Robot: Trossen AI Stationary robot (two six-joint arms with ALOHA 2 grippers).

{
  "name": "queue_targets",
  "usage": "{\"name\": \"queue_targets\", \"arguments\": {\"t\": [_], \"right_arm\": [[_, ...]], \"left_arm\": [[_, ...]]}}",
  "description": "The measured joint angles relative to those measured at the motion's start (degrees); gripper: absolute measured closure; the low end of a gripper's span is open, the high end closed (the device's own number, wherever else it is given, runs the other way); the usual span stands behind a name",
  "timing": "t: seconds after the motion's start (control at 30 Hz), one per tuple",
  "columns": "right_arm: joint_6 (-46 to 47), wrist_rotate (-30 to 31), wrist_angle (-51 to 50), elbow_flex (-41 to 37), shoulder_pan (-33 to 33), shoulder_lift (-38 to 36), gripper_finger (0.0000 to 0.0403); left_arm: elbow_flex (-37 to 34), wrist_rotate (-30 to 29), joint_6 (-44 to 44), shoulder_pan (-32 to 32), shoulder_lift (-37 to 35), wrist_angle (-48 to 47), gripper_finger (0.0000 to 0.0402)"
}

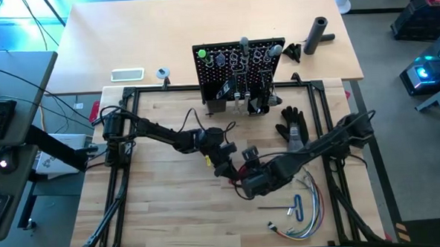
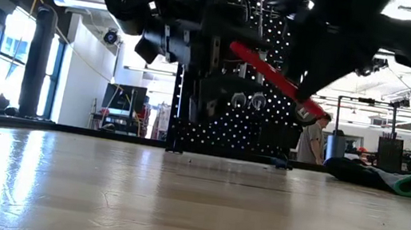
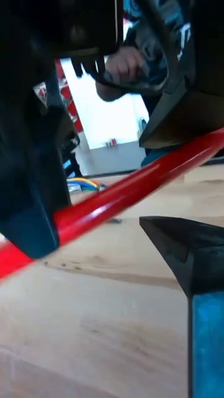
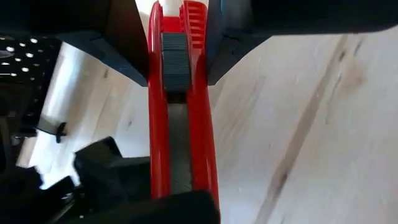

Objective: Hang tools onto peg board
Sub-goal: Put the red cutter on the left black bin on the peg board

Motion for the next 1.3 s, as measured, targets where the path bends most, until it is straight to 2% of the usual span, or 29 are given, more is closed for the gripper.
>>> {"name": "queue_targets", "arguments": {"t": [0.27, 0.47, 0.53, 0.67, 0.93, 1.3], "right_arm": [[-0.4, 1.1, -2.5, 4.2, 0.0, 0.3, 0.0286], [0.0, 1.0, -2.6, 4.5, 0.1, 0.1, 0.0295], [0.3, 1.2, -2.3, 4.6, 0.2, 0.0, 0.0320], [1.3, 1.2, -2.6, 4.6, 0.2, 0.0, 0.0333], [5.8, 1.1, -4.1, 4.5, 0.3, -0.3, 0.0333], [15.3, 2.2, -10.6, 4.1, 2.8, -7.4, 0.0329]], "left_arm": [[0.0, 0.8, 3.3, -0.7, -0.1, 0.0, 0.0275], [-0.2, 0.4, 6.4, -1.1, 0.1, -1.3, 0.0357], [-0.3, 0.4, 7.9, -1.0, 0.3, -1.6, 0.0376], [-0.3, -0.4, 11.4, -0.9, 0.3, -2.4, 0.0376], [-0.1, -2.5, 17.7, -1.0, 0.3, -3.6, 0.0376], [0.1, -2.9, 24.7, -1.3, -0.2, -5.9, 0.0376]]}}
